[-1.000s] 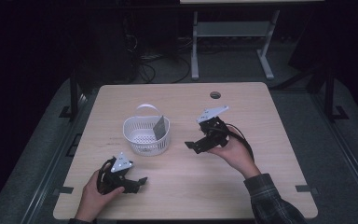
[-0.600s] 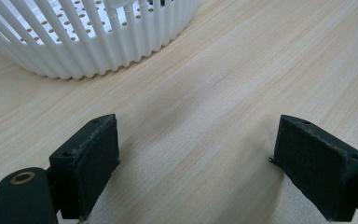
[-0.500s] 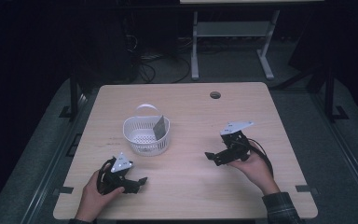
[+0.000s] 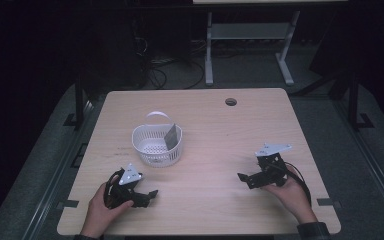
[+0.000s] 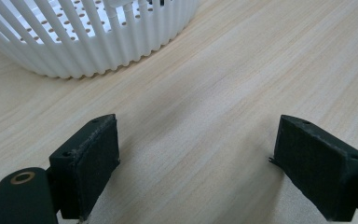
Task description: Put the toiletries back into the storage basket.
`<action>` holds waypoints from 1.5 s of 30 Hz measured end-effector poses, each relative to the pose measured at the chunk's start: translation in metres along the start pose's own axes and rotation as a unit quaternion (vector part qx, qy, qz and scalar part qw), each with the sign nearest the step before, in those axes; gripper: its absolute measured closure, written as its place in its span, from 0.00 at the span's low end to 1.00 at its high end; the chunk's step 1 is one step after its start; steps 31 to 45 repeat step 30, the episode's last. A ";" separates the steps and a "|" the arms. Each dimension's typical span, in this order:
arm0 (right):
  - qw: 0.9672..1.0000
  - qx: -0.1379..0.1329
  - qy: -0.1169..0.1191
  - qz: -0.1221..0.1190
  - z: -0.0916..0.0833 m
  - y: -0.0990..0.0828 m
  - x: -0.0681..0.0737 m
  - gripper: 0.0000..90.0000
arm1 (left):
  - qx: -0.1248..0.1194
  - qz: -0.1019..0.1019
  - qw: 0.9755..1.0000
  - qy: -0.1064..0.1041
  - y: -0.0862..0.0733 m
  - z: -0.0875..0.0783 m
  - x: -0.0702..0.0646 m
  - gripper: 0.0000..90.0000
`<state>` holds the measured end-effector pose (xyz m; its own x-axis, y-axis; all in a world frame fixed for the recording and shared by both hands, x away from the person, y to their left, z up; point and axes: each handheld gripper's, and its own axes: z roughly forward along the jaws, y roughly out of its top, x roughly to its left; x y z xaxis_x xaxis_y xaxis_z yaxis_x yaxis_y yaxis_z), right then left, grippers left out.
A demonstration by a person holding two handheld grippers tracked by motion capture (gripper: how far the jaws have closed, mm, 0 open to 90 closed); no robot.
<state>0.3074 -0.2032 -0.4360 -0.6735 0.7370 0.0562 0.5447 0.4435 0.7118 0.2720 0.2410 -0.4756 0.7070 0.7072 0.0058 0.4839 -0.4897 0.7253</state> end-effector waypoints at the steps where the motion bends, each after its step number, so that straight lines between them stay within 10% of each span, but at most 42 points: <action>1: 1.000 0.000 -0.002 0.000 -0.002 -0.003 -0.001 0.01 | 0.000 0.000 1.000 0.000 0.000 0.000 0.000 0.14; 19: 0.998 0.011 -0.060 0.031 -0.015 -0.064 -0.016 0.01 | 0.001 0.002 1.000 0.000 0.000 0.000 0.000 0.14; 45: 0.998 0.009 -0.056 0.038 -0.011 -0.075 -0.018 0.00 | 0.001 0.002 1.000 0.000 0.000 0.000 0.000 0.14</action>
